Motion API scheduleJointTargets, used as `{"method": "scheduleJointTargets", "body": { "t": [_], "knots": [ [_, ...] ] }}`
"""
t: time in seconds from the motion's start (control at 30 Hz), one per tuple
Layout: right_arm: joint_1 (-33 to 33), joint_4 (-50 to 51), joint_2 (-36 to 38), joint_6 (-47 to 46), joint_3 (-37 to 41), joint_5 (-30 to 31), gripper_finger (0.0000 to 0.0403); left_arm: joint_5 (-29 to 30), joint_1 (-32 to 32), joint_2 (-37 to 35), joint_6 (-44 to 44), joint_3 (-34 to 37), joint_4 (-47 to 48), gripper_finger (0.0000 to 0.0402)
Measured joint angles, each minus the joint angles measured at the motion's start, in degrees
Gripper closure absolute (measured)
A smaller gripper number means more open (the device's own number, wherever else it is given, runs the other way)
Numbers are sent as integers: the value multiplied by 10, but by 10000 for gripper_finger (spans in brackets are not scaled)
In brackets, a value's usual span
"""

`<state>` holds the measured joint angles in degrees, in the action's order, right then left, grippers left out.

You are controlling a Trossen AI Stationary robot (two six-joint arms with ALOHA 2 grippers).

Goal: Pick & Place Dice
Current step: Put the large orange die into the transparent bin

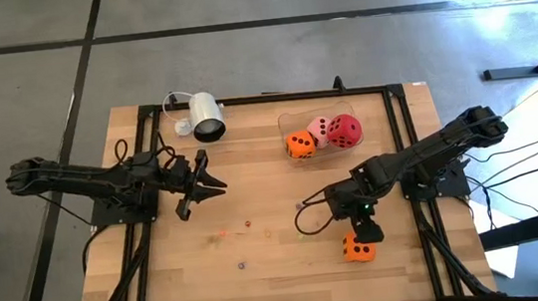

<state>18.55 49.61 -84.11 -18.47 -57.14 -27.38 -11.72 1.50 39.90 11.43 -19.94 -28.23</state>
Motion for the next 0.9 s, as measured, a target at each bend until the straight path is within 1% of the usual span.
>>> {"method": "scheduleJointTargets", "body": {
  "t": [0.13, 0.47, 0.57, 0.67, 0.9],
  "knots": [
    [0, -46, 13, -17, 28, -25, 169, 0, 0, 0, 0, 0, 2, 338],
    [1, -85, 29, -34, 94, -21, 169, 0, 0, 0, -1, 0, 2, 337],
    [2, -128, 29, -50, 114, -31, 169, 0, 0, 0, -1, 0, 2, 339],
    [7, -197, 29, -74, 139, -47, 169, 0, 0, 0, 0, 0, 2, 337],
    [37, -333, 31, -137, 201, -46, 169, 1, 0, 0, 0, 0, 2, 335]
  ]
}}
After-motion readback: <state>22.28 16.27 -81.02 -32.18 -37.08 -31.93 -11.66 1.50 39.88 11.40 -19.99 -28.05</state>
